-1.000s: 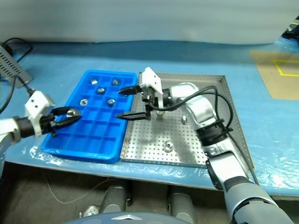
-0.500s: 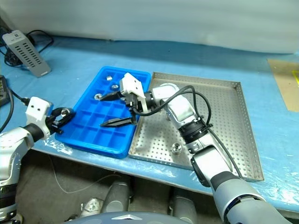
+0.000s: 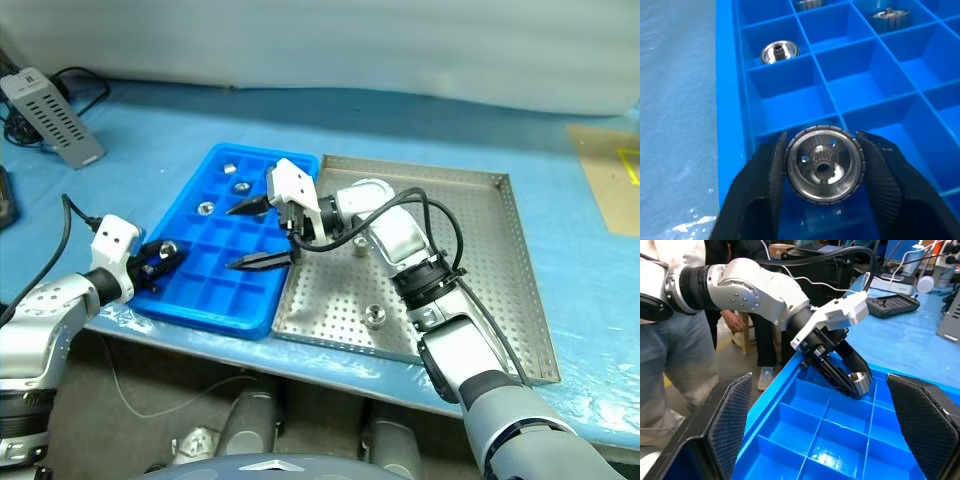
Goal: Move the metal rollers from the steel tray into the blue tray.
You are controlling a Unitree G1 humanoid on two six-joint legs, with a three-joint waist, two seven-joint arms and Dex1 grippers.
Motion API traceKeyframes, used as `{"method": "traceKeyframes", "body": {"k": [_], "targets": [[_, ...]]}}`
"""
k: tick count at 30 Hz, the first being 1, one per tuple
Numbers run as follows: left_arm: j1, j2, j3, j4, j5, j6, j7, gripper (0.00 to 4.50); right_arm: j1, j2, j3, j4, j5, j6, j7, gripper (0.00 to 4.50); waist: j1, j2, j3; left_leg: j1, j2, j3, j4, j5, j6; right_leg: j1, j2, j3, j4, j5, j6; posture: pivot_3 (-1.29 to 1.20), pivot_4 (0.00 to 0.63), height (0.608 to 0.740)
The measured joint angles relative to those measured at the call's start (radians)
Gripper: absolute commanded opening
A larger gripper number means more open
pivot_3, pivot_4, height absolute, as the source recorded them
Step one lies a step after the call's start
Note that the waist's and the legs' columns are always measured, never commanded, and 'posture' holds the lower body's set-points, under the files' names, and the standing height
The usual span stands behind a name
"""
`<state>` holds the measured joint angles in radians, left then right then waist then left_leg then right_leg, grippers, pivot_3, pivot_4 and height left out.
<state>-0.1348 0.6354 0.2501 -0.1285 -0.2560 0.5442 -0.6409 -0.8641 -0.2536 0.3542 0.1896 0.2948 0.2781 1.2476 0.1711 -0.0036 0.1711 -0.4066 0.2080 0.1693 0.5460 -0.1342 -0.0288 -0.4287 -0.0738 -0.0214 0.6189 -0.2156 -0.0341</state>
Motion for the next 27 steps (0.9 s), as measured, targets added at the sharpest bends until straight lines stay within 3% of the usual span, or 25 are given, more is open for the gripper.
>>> {"method": "traceKeyframes", "body": {"k": [7,14,17,21,27], "targets": [[-0.06,0.027,-0.008,-0.045,-0.053,0.035,-0.036,3.25,0.043,-0.036,-0.019,-0.024,-0.018,-0.002,-0.035,4.5,-0.011,0.0,0.0,-0.001,0.0,0.0,0.001,0.0,0.0,0.0,0.0,0.0,0.001,0.0,-0.001,0.19,0.15,0.74],[-0.26,0.078,-0.076,-0.188,-0.205,0.089,-0.189,3.25,0.089,-0.098,-0.04,-0.11,-0.015,0.046,-0.057,4.5,-0.019,0.0,0.0,-0.002,0.0,0.0,0.004,0.001,0.0,0.0,0.0,-0.001,0.002,0.0,-0.001,0.13,0.15,0.74],[-0.378,0.079,-0.162,-0.134,-0.207,0.065,-0.269,3.25,0.114,-0.143,-0.071,-0.158,-0.014,0.079,-0.083,4.5,-0.029,0.0,0.0,0.0,-0.001,0.002,0.005,0.001,0.0,0.0,0.0,0.002,0.004,0.0,-0.001,0.01,0.15,0.74],[-0.427,0.04,-0.34,0.007,-0.127,-0.027,-0.368,3.25,0.157,-0.194,-0.133,-0.21,-0.016,0.117,-0.152,4.5,-0.053,0.0,0.0,0.002,-0.001,0.002,0.005,0.001,0.0,0.003,0.0,0.002,0.003,0.0,0.0,-0.12,0.15,0.74],[-0.536,-0.084,-0.548,0.261,-0.003,-0.191,-0.514,3.25,0.396,-0.324,-0.258,-0.415,-0.013,0.23,-0.275,4.5,-0.082,0.0,0.0,0.0,-0.002,0.003,0.006,0.001,0.0,0.004,0.0,0.003,0.0,-0.001,0.001,-0.32,0.15,0.74]]}}
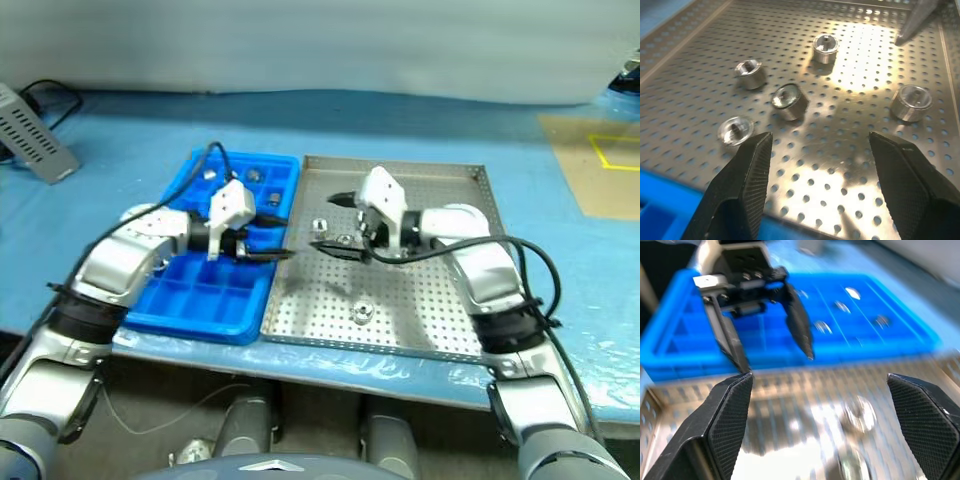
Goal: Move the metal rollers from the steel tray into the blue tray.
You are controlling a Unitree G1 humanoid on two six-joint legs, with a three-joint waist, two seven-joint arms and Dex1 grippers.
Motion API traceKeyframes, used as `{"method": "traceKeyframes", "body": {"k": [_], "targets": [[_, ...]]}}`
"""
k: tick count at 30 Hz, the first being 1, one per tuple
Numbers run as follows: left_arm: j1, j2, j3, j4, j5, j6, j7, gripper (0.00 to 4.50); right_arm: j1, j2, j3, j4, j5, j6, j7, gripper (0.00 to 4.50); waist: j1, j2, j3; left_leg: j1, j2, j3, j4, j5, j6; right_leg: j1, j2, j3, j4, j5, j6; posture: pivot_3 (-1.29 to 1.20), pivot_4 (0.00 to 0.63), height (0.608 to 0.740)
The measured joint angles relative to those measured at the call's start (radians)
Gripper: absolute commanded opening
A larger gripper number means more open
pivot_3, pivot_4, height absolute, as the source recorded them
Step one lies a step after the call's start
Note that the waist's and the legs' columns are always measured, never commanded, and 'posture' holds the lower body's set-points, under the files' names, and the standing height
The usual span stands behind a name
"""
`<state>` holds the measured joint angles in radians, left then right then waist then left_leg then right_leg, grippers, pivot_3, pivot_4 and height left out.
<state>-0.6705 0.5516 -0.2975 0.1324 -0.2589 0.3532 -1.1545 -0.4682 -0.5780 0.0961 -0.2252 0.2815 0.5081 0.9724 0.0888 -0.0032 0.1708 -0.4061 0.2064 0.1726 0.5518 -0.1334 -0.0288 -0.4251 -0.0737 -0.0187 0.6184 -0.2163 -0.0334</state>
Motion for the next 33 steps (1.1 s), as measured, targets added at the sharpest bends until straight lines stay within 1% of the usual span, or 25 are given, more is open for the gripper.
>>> {"method": "traceKeyframes", "body": {"k": [1,2,5,7,9,12,16,18,21,24,33], "targets": [[-0.022,-0.023,-0.025,0.048,0.02,-0.027,-0.024,3.25,0.045,-0.018,-0.027,-0.043,0.003,0.028,-0.027,4.5,-0.012,0.0,0.0,0.0,0.0,0.001,0.0,0.0,0.0,0.0,0.0,0.001,0.0,0.0,0.0,-0.32,0.15,0.74],[-0.038,-0.04,-0.041,0.084,0.035,-0.046,-0.042,3.25,0.073,-0.027,-0.049,-0.074,0.007,0.047,-0.046,4.5,-0.021,0.0,0.0,0.0,0.0,0.001,0.0,0.0,0.001,0.0,0.0,0.001,0.0,0.0,0.0,-0.38,0.15,0.74],[-0.084,-0.092,-0.099,0.194,0.075,-0.13,-0.133,3.25,0.181,-0.042,-0.132,-0.2,0.032,0.122,-0.125,4.5,-0.054,0.0,0.0,0.003,0.0,0.002,0.0,-0.002,0.003,0.001,0.0,0.003,0.0,0.0,0.0,-0.45,0.15,0.74],[-0.111,-0.121,-0.128,0.266,0.092,-0.185,-0.201,3.25,0.249,-0.042,-0.166,-0.277,0.043,0.167,-0.172,4.5,-0.073,0.0,0.0,0.004,0.0,0.002,0.001,-0.003,0.004,0.001,0.001,0.003,0.0,0.0,0.0,-0.51,0.15,0.74],[-0.134,-0.133,-0.141,0.33,0.106,-0.235,-0.256,3.25,0.297,-0.042,-0.174,-0.334,0.057,0.203,-0.207,4.5,-0.096,0.0,0.0,0.004,0.0,0.002,0.001,-0.003,0.005,0.002,0.001,0.004,0.0,0.0,0.0,-0.54,0.15,0.74],[-0.188,-0.164,-0.147,0.459,0.134,-0.344,-0.339,3.25,0.377,-0.042,-0.215,-0.411,0.074,0.246,-0.265,4.5,-0.11,0.0,0.0,0.004,0.0,0.003,0.005,-0.004,0.006,0.003,0.001,0.005,-0.001,0.001,0.002,-0.58,0.15,0.74],[-0.234,-0.233,-0.147,0.611,0.18,-0.463,-0.357,3.25,0.431,-0.036,-0.246,-0.461,0.082,0.275,-0.326,4.5,-0.123,0.001,0.0,0.003,0.0,0.003,0.01,-0.008,0.012,0.007,0.0,0.006,-0.006,0.002,0.004,-0.63,0.15,0.74],[-0.238,-0.268,-0.147,0.654,0.194,-0.502,-0.366,3.25,0.45,-0.031,-0.25,-0.488,0.094,0.285,-0.349,4.5,-0.13,0.001,-0.001,0.002,-0.001,0.003,0.01,-0.01,0.015,0.009,0.0,0.006,-0.011,0.003,0.005,-0.64,0.15,0.74],[-0.253,-0.315,-0.146,0.716,0.213,-0.53,-0.374,3.25,0.48,-0.03,-0.26,-0.516,0.1,0.298,-0.381,4.5,-0.134,0.001,-0.001,0.002,-0.001,0.005,0.011,-0.012,0.02,0.01,-0.002,0.008,-0.013,0.004,0.006,-0.65,0.15,0.74],[-0.27,-0.342,-0.143,0.754,0.227,-0.549,-0.376,3.25,0.484,-0.031,-0.27,-0.526,0.111,0.311,-0.405,4.5,-0.138,0.001,-0.001,0.002,-0.001,0.006,0.011,-0.013,0.02,0.01,-0.002,0.009,-0.013,0.004,0.006,-0.65,0.15,0.74],[-0.273,-0.358,-0.133,0.764,0.241,-0.545,-0.408,3.25,0.513,-0.041,-0.271,-0.53,0.111,0.301,-0.419,4.5,-0.161,0.001,0.0,0.002,-0.001,0.006,0.012,-0.013,0.02,0.01,-0.001,0.009,-0.013,0.003,0.006,-0.65,0.15,0.74]]}}
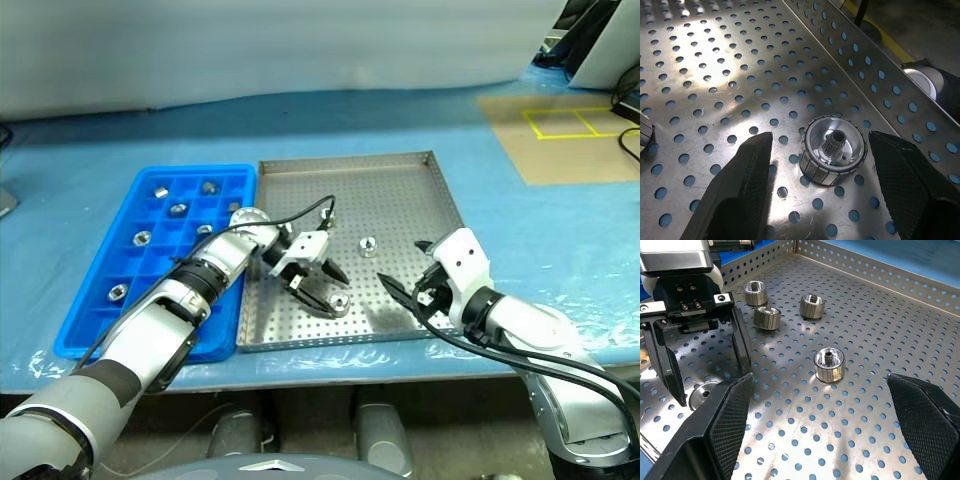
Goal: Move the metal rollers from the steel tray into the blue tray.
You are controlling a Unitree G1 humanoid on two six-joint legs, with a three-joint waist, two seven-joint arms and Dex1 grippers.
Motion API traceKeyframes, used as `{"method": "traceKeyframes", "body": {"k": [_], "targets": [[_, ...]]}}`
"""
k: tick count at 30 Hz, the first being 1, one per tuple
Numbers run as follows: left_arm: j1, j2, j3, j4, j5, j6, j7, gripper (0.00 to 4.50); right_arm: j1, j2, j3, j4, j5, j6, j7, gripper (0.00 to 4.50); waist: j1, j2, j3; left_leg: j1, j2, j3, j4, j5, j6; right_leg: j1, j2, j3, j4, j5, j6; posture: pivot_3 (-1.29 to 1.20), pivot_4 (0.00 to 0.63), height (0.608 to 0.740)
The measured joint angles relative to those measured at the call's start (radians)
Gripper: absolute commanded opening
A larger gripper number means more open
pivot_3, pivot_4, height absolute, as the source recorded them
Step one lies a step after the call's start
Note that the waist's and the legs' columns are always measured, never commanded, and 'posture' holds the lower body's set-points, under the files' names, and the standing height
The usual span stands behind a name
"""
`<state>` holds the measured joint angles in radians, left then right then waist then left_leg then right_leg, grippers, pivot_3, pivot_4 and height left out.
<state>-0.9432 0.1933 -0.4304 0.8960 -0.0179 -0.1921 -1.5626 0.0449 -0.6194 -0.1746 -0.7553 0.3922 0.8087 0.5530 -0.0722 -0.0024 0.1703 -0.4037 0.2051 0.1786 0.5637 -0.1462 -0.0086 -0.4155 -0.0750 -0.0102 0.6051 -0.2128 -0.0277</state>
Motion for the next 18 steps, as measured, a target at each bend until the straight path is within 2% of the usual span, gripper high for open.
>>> {"method": "traceKeyframes", "body": {"k": [13,16,18], "targets": [[0.015,-0.028,0.005,0.062,0.059,-0.022,0.02,3.25,0.008,-0.02,0.0,0.001,-0.003,-0.012,-0.013,4.5,-0.002,0.0,0.0,0.0,0.0,0.0,0.0,0.0,0.0,0.0,0.0,0.0,-0.001,0.0,0.0,-0.66,0.15,0.74],[0.015,-0.035,0.017,0.079,0.059,-0.03,0.036,2.63,0.008,-0.02,0.004,0.001,-0.006,-0.012,-0.02,4.5,-0.002,0.0,0.0,0.0,0.0,0.0,0.0,0.0,0.0,0.0,0.0,0.0,-0.001,0.0,0.0,-0.65,0.15,0.74],[0.015,-0.04,0.029,0.09,0.059,-0.032,0.061,2.01,0.007,-0.02,0.016,0.005,-0.01,-0.015,-0.023,4.5,-0.002,0.0,0.0,0.0,0.0,0.0,0.0,0.0,0.0,0.0,0.0,0.0,-0.001,0.0,0.0,-0.64,0.15,0.74]]}}
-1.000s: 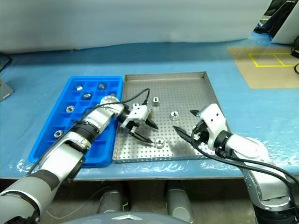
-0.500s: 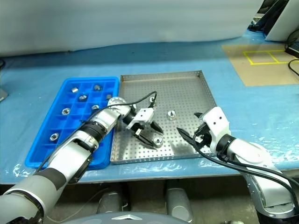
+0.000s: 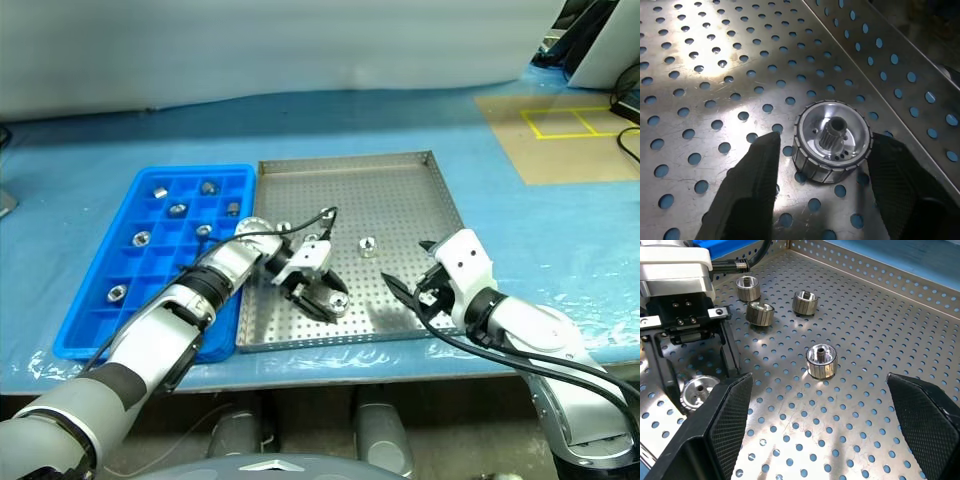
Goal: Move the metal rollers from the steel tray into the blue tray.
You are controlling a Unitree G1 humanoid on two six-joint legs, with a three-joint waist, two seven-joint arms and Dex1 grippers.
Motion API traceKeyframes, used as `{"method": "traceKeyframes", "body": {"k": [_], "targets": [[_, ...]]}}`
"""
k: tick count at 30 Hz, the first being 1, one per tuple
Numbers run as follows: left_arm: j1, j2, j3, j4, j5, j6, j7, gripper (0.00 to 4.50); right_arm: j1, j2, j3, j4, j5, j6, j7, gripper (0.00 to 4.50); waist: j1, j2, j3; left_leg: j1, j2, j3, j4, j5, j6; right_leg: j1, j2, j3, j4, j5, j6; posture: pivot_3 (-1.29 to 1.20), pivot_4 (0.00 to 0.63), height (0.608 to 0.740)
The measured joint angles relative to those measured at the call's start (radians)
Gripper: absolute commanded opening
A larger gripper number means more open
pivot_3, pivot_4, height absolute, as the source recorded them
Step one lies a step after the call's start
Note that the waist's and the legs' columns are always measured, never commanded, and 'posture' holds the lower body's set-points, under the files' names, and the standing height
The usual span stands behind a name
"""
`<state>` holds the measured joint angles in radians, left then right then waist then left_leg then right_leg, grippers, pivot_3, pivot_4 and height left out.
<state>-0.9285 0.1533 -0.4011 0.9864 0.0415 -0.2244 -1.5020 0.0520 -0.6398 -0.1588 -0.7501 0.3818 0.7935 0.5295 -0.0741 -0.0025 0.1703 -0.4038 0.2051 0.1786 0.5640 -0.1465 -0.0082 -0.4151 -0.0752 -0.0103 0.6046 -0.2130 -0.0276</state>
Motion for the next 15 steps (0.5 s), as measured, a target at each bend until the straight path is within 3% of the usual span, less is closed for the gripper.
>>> {"method": "traceKeyframes", "body": {"k": [15], "targets": [[-0.001,0.037,0.11,-0.023,-0.021,0.034,0.127,2.01,-0.081,0.008,0.063,0.092,0.009,-0.038,0.028,4.5,0.005,0.0,0.0,-0.001,0.0,0.0,0.0,0.0,0.0,-0.001,0.0,0.0,0.0,0.0,0.0,-0.52,0.15,0.74]]}}
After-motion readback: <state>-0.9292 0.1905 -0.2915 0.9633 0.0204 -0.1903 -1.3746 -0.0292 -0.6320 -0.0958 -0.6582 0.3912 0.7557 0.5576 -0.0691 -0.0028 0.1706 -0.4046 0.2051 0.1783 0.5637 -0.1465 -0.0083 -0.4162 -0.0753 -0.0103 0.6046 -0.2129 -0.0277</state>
